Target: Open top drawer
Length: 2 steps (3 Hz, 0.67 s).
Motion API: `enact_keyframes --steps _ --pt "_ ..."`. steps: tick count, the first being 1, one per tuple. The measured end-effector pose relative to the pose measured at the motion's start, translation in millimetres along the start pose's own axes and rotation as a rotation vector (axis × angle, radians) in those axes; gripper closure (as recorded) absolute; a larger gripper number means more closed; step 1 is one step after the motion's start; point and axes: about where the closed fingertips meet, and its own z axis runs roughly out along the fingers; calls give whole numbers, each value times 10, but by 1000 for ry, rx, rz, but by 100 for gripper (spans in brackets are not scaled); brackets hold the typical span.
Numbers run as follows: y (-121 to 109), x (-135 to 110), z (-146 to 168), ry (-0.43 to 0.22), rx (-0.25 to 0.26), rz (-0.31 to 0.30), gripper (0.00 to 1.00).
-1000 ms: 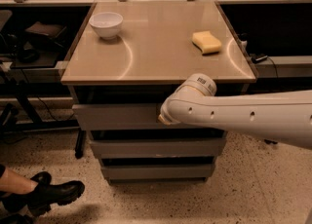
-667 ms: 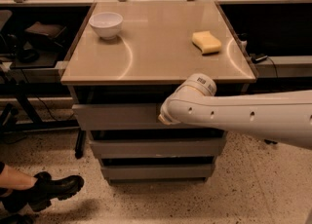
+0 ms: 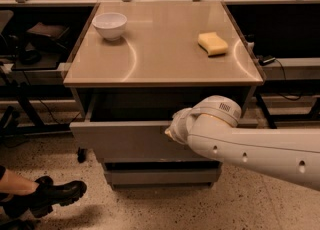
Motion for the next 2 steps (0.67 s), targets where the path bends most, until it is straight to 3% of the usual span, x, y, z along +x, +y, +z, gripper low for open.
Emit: enact_keyframes --steps 2 --pt "69 59 -56 -12 4 -5 100"
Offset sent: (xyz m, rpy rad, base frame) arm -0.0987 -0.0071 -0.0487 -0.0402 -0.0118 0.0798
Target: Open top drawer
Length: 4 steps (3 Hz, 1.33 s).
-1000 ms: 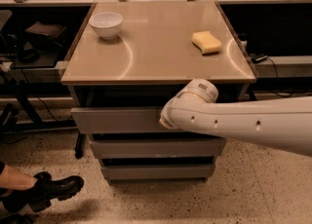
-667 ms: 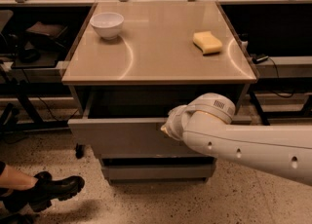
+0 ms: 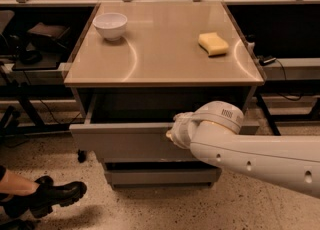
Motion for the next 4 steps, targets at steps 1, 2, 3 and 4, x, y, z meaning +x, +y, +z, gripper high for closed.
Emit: enact_keyframes --steps 1,2,3,4 --pt "58 35 -67 3 0 -3 100" --pt "58 35 -67 3 0 -2 100" --pt "67 63 -61 -4 -8 8 100" --pt "74 39 -117 -14 -3 4 100"
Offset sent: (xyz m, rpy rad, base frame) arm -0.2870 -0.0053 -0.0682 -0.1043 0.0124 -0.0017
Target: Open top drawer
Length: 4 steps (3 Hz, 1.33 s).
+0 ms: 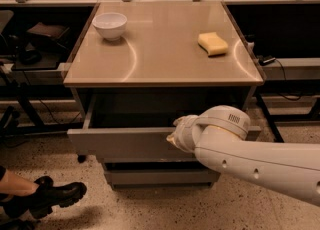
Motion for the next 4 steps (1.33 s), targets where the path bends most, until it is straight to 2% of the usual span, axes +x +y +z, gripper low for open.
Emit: enact_keyframes --steps 1,4 --pt "1 0 0 0 0 0 100" --pt "202 34 -188 -45 -4 -75 100"
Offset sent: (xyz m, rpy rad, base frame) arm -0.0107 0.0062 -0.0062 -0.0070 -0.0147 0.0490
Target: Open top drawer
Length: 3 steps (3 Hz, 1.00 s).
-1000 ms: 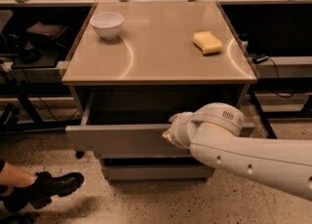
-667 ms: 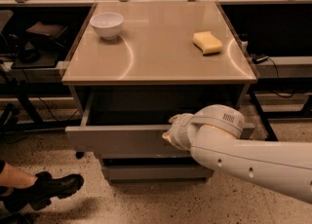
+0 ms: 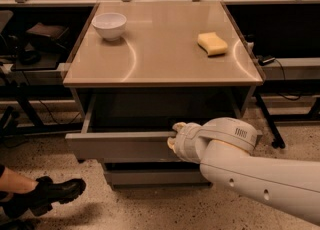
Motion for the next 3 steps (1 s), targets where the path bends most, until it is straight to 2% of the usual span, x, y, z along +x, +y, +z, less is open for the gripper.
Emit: enact_keyframes --steps 1,2,3 --pt "0 0 0 0 0 0 100" --pt "0 0 0 0 0 0 81" --pt "0 0 0 0 0 0 58"
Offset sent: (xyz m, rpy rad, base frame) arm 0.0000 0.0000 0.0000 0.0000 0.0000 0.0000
